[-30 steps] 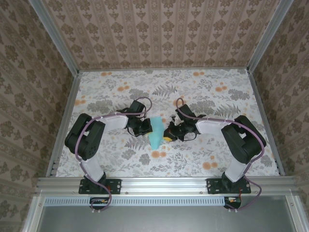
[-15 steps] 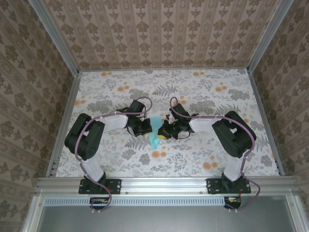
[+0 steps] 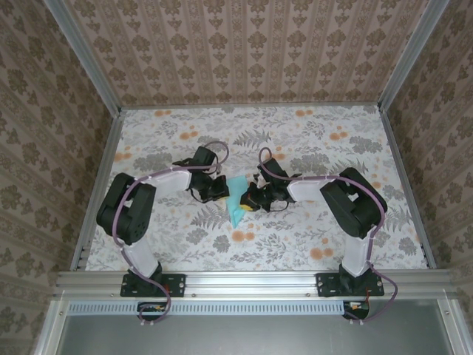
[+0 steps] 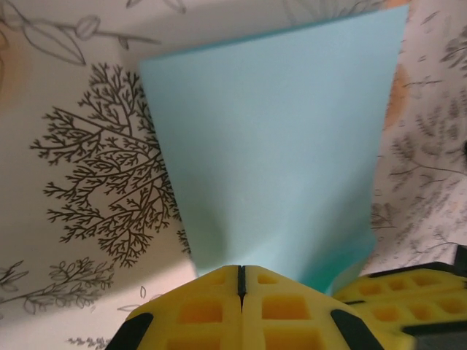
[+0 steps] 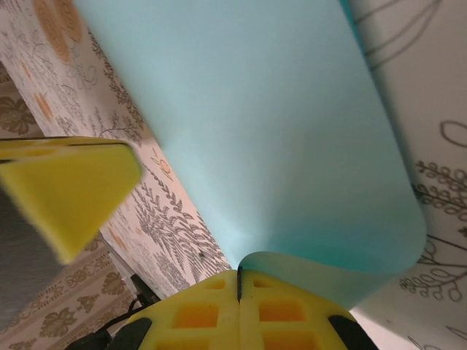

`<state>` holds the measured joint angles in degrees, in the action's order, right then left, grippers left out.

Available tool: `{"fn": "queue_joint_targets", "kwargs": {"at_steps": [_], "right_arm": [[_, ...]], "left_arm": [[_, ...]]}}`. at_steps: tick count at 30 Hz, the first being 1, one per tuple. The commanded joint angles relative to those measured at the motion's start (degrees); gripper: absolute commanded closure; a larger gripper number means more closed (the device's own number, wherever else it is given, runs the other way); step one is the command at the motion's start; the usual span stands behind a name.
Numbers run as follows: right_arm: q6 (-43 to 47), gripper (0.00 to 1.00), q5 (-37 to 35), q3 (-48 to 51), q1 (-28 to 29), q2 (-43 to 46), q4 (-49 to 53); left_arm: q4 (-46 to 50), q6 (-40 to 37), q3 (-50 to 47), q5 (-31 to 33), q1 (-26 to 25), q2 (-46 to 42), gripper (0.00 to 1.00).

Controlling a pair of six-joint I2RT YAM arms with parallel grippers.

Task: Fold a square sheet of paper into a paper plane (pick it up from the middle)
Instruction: Third fold the triangle at the center of the table.

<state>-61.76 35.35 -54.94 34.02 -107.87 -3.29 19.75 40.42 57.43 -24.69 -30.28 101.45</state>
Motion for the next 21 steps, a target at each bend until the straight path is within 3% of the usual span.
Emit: {"fn": "queue_joint_targets", "kwargs": {"at_steps": [1,21], "right_arm": [[-0.91,1.00,-0.94,-0.86,0.43,-1.85,-1.72],[1.67,1.00,0.68,-3.11,0.52,-4.36,-0.69]], "left_arm": [[1.03,-0.85,1.21,0.30,-0.43,2.36,1.00],[2.31,-1.06,1.32,1.22,-0.84,4.28,1.00]]}}
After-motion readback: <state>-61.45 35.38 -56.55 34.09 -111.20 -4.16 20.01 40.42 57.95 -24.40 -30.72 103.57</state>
